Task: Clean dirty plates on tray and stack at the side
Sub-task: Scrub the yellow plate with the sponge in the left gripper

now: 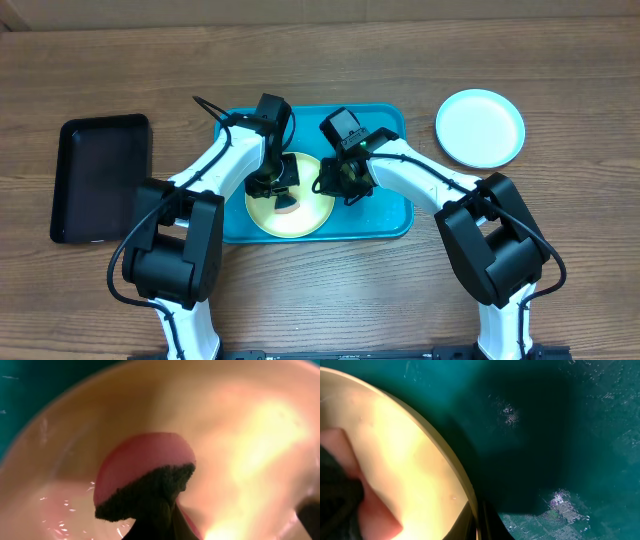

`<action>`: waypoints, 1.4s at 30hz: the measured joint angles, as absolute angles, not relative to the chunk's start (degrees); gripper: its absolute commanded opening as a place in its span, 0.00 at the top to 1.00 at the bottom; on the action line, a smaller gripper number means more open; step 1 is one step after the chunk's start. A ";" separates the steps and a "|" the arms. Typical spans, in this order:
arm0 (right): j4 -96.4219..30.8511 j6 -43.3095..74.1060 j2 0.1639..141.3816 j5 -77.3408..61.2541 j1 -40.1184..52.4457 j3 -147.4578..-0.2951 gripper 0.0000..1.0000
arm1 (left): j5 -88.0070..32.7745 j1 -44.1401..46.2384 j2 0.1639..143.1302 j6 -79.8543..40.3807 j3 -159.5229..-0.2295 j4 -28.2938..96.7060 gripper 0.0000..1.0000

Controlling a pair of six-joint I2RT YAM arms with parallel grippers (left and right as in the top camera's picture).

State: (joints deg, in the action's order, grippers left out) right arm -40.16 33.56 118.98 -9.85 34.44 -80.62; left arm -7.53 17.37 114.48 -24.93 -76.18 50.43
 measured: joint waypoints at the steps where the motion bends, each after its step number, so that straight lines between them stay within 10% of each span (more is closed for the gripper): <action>1: -40.14 33.45 118.98 -9.82 34.44 -80.62 0.96 | -9.04 17.39 114.48 -23.88 -76.07 50.63 0.96; 15: -40.12 33.17 118.98 -10.31 34.22 -80.55 0.96 | -18.83 21.80 114.54 -18.72 -74.41 50.78 0.96; 32: -38.70 34.54 119.02 -10.24 34.94 -80.55 0.96 | 14.02 16.49 113.97 -27.16 -75.37 53.63 0.96; 42: -38.50 34.52 119.04 -9.08 35.33 -80.62 0.96 | 12.12 10.22 114.87 -28.60 -83.64 61.54 0.96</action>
State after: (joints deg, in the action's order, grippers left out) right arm -38.50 34.52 119.04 -9.08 35.33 -80.62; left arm 12.12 10.22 114.87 -28.60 -83.64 61.54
